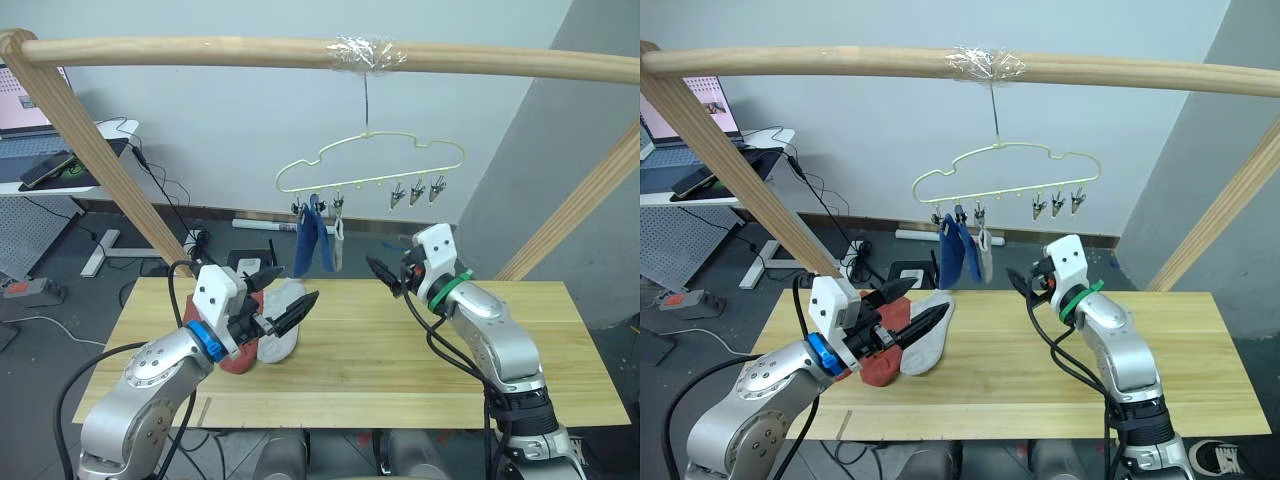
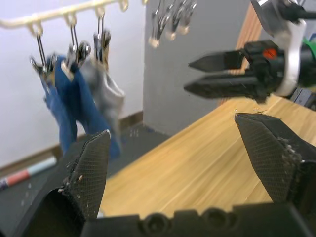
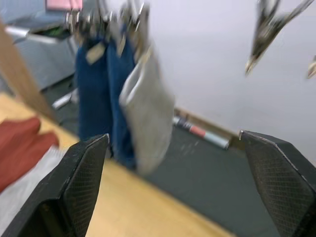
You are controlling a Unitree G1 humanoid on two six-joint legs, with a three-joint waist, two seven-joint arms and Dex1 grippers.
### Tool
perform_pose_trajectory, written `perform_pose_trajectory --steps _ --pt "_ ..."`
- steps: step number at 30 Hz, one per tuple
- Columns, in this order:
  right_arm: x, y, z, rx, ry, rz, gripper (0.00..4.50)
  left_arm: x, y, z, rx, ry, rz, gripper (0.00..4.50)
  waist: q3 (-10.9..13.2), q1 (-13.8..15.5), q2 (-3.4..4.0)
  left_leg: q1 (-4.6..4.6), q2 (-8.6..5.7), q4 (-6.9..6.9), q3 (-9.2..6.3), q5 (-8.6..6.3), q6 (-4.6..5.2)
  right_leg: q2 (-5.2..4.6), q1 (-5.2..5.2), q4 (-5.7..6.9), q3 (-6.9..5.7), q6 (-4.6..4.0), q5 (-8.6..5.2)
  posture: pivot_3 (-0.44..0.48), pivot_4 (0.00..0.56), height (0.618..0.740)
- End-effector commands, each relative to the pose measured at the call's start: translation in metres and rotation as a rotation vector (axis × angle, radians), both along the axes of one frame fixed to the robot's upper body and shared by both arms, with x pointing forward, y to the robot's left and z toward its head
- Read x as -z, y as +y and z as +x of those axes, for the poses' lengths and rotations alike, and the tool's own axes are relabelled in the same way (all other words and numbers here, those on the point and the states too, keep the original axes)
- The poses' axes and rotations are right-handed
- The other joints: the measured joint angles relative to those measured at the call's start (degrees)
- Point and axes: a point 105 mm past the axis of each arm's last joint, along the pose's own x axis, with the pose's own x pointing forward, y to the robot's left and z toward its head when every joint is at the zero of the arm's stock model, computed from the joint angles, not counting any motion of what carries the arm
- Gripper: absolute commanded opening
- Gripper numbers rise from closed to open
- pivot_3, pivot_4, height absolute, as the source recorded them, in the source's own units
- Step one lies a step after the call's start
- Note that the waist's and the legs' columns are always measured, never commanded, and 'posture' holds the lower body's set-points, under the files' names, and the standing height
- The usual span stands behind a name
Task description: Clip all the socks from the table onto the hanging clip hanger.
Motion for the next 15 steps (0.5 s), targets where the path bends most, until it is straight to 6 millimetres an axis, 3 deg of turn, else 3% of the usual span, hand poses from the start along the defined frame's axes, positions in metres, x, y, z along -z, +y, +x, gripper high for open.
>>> perform_pose_trajectory --steps 1,3,6,9,15 --pt "-0.029 -0.002 0.007 0.071 -0.117 0.051 3.53 -0.016 0.002 -0.001 0.004 -0.137 0.040 4.50 -0.02 0.01 0.03 0.00 -0.01 0.00 0.01 0.00 0.00 0.00 0.00 0.00 0.01 0.00 0.00 0.028 0.087 0.740" --pt "-0.034 0.001 0.010 0.081 -0.134 0.057 3.53 -0.018 0.002 0.002 0.006 -0.157 0.046 4.50 -0.02 0.01 0.03 0.00 -0.02 0.00 0.06 0.00 0.00 -0.01 0.00 -0.01 0.06 0.00 0.01 0.024 0.092 0.740" --pt "-0.041 0.001 0.016 0.110 -0.157 0.075 2.96 -0.021 0.003 0.006 -0.004 -0.176 0.049 4.50 -0.02 0.00 0.03 0.00 -0.02 0.01 0.05 0.00 0.00 -0.01 0.00 0.00 0.04 0.00 0.01 0.025 0.093 0.740" --pt "-0.043 0.002 0.021 0.128 -0.160 0.087 1.95 -0.023 0.000 0.006 0.011 -0.184 0.042 4.50 -0.03 -0.01 0.04 0.00 -0.01 0.00 0.02 0.00 0.00 0.00 0.00 0.01 0.02 0.00 0.01 0.025 0.096 0.740" --pt "-0.047 0.001 0.031 0.173 -0.148 0.121 1.95 -0.027 -0.006 0.004 0.033 -0.186 0.020 4.50 -0.03 -0.03 0.04 0.02 -0.01 0.00 0.03 0.00 0.01 0.00 0.00 0.05 0.03 -0.01 0.01 0.028 0.095 0.740"
